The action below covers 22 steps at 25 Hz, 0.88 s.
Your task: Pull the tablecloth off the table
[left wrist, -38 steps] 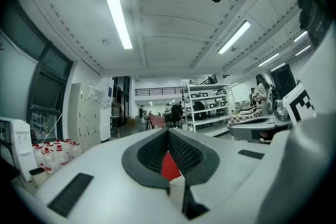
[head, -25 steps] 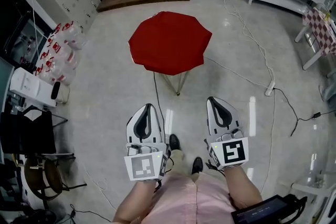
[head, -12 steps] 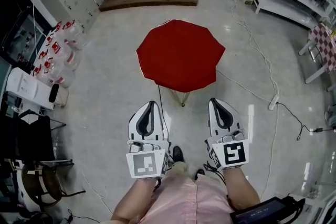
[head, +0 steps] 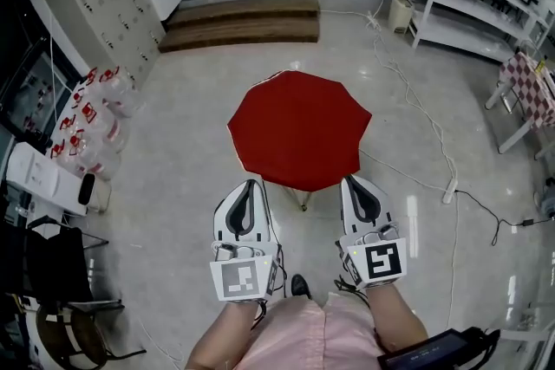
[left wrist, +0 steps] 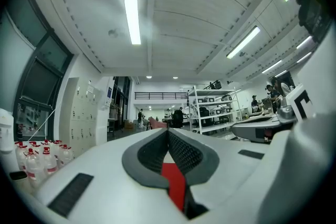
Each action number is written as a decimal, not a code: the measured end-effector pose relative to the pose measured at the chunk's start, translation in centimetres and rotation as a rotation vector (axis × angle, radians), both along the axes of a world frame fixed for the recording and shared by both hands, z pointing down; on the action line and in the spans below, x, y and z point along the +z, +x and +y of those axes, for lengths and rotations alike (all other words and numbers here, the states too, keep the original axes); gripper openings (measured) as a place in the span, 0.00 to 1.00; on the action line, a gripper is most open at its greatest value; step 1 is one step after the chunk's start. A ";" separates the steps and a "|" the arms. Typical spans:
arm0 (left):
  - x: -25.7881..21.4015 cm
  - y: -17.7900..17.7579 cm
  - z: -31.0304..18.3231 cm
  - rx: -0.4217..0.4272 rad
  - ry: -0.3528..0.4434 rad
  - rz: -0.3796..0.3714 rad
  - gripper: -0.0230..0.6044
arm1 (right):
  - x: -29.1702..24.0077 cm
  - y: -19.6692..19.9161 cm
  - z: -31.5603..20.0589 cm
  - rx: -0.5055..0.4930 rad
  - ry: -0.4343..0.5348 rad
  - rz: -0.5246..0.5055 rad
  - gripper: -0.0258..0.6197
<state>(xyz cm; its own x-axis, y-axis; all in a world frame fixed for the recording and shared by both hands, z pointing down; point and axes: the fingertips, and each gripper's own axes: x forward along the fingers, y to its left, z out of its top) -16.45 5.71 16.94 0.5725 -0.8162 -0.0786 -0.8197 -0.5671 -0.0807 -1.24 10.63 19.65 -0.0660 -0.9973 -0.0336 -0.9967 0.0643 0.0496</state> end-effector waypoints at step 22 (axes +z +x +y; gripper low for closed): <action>3.3 6.7 -7.6 -0.006 -0.076 -0.087 0.08 | 3.5 8.5 -6.7 0.053 -0.070 -0.080 0.07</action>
<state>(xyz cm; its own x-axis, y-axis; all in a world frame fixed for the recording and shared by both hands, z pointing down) -9.70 -1.91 20.26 0.5695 -0.8213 0.0334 -0.8148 -0.5694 -0.1091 7.30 3.96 23.19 -0.0130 -0.9994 0.0334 -0.9994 0.0119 -0.0332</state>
